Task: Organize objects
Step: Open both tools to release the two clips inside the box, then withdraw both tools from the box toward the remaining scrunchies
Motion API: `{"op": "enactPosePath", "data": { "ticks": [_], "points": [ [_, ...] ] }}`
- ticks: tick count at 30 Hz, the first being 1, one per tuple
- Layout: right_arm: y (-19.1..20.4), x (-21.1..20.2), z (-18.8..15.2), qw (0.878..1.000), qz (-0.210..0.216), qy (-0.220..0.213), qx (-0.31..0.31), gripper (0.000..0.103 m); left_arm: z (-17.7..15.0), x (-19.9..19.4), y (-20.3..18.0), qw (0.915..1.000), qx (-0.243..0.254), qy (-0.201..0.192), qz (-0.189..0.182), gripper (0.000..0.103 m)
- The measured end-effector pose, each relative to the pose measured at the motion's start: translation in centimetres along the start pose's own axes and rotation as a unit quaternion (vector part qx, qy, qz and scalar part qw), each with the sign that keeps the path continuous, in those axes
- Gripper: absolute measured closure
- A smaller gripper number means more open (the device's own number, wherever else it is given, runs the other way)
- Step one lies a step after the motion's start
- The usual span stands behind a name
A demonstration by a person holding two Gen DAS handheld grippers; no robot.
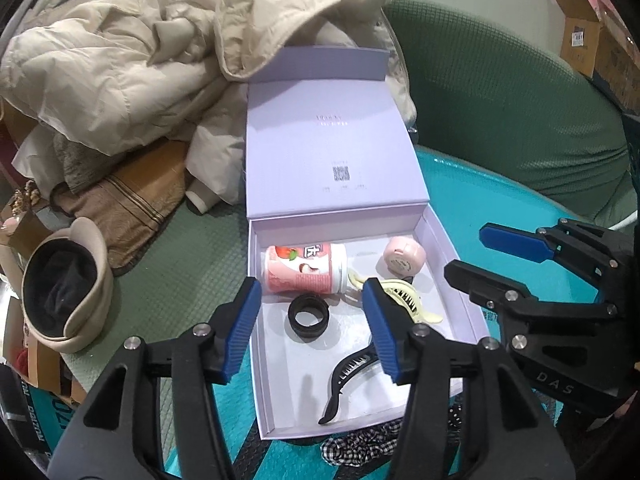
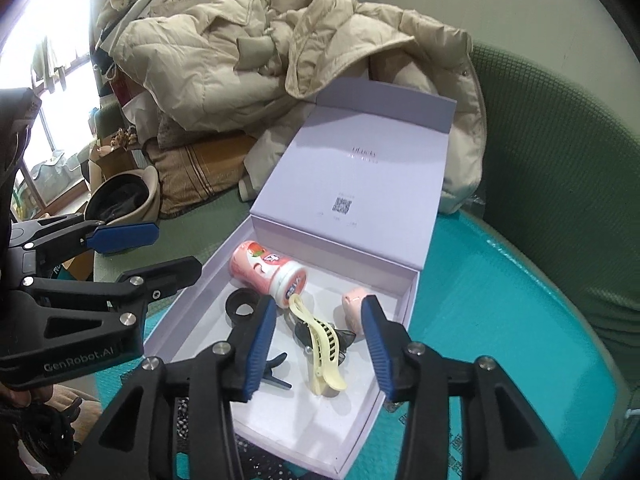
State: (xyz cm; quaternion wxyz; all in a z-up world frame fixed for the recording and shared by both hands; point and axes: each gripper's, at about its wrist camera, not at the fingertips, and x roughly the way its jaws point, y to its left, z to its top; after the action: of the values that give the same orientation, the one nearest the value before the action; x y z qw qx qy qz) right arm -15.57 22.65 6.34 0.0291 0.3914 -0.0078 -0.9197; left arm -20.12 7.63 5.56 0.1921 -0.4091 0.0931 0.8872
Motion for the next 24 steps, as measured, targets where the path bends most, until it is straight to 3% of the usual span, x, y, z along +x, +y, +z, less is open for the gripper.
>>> {"op": "enactPosePath", "data": {
  "ticks": [3, 15, 24],
  "points": [
    [0.4, -1.1, 0.0, 1.0, -0.004, -0.01, -0.002, 0.05, 0.0, -1.1, 0.0, 1.0, -0.002, -0.006, 0.004, 0.048],
    [1.2, -4.3, -1.3, 1.0, -0.015, -0.023, -0.004, 0.044, -0.9, -4.7, -0.8, 0.9995, -0.003, -0.024, 0.022, 0.027],
    [2.0, -5.6, -3.0, 1.0, -0.012, -0.02, -0.003, 0.044, -2.7, -6.5, -1.1, 0.9992, -0.006, -0.027, 0.03, 0.025]
  ]
}}
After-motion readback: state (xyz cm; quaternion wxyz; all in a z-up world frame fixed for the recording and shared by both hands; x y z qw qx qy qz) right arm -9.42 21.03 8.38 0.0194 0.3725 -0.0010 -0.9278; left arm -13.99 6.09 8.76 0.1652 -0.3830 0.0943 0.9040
